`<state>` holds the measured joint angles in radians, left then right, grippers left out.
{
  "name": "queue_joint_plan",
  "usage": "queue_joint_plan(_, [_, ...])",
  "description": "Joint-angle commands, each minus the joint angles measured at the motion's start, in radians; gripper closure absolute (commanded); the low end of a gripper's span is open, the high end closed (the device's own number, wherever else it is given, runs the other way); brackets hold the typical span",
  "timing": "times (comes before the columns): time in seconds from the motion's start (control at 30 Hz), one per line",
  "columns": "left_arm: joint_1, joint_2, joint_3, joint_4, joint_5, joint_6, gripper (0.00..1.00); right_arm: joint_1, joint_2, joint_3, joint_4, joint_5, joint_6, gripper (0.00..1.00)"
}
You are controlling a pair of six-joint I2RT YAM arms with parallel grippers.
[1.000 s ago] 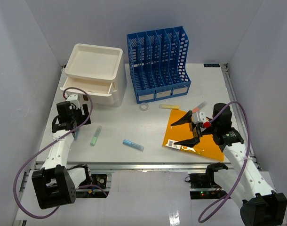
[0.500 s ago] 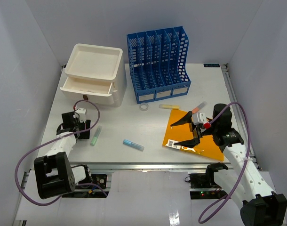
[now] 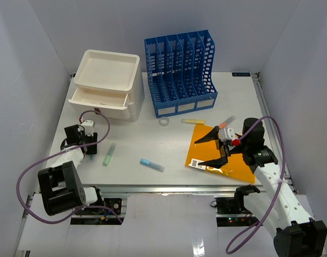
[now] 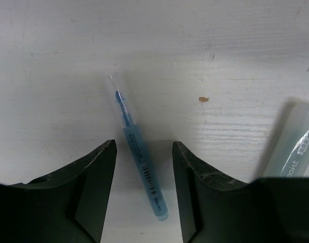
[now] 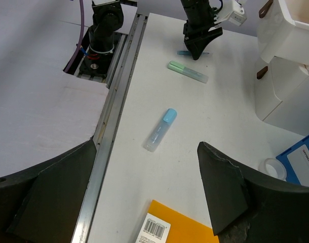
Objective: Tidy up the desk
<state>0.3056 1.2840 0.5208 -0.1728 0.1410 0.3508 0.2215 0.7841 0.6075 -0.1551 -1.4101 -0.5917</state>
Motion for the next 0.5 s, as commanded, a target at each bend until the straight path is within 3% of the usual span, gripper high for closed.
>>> queue_joint_plan(0.0, [0.012, 0.017, -0.007, -0.039, 0.031, 0.013, 0.45, -0.008, -0.011, 0.010, 0.023, -0.018, 0.009, 0.12])
queue_joint_plan(0.3, [0.015, 0.007, -0.007, -0.055, 0.044, 0.002, 0.78, -0.019, -0.024, 0.006, 0.022, -0.026, 0.013, 0.11])
queue_joint_plan(0.47, [0.015, -0.029, 0.002, -0.064, 0.070, -0.004, 0.83, -0.024, -0.028, 0.005, 0.023, -0.029, 0.013, 0.11])
